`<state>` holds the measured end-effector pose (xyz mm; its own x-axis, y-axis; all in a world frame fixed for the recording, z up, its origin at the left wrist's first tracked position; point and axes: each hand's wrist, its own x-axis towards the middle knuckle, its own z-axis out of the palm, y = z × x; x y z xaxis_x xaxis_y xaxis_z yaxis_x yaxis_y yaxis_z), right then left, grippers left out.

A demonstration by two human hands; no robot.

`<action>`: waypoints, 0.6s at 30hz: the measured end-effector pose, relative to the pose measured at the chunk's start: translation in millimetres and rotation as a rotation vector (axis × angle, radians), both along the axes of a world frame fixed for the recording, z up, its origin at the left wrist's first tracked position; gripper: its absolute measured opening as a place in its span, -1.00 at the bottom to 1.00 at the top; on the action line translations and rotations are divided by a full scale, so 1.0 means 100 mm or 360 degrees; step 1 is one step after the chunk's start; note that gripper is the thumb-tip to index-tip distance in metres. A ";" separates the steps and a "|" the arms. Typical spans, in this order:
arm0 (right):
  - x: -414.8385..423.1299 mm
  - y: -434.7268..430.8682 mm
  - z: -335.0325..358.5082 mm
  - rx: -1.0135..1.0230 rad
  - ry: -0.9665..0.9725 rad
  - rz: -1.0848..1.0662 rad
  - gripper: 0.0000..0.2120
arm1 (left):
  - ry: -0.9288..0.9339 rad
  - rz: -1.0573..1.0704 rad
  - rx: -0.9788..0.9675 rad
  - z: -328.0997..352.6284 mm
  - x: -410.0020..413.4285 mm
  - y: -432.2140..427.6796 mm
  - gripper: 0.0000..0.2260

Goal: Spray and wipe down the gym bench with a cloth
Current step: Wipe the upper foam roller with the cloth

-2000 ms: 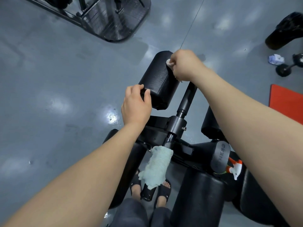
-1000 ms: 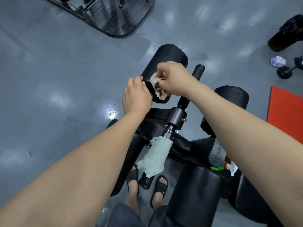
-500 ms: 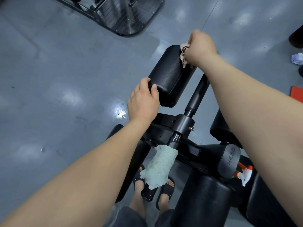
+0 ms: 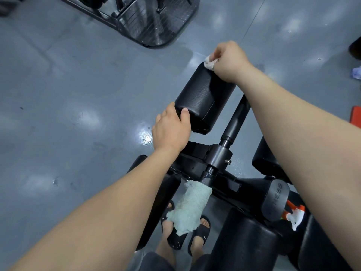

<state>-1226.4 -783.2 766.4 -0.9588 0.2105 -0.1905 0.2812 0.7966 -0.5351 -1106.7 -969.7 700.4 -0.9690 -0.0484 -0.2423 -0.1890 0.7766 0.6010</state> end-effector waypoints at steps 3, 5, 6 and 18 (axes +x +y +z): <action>0.08 -0.02 0.08 0.0037 -0.0028 0.0069 -0.80 | 0.0028 0.0025 0.0026 0.01 0.00 0.00 -0.56; 0.11 0.05 0.12 0.0024 -0.0060 0.0018 -0.82 | 0.0042 -0.0002 0.0018 0.01 0.01 0.01 -0.57; 0.13 0.09 0.12 0.0026 -0.0071 0.0015 -0.86 | 0.0052 -0.0020 0.0006 0.01 0.02 0.01 -0.58; 0.36 -0.08 0.09 0.0252 -0.0148 0.0161 -0.70 | 0.0013 0.0021 0.0071 0.06 0.02 0.01 -0.67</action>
<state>-1190.2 -790.9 775.8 -0.9565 0.1481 -0.2515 0.2376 0.8954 -0.3766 -1105.0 -968.8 706.3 -0.9703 -0.0503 -0.2365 -0.1939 0.7464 0.6367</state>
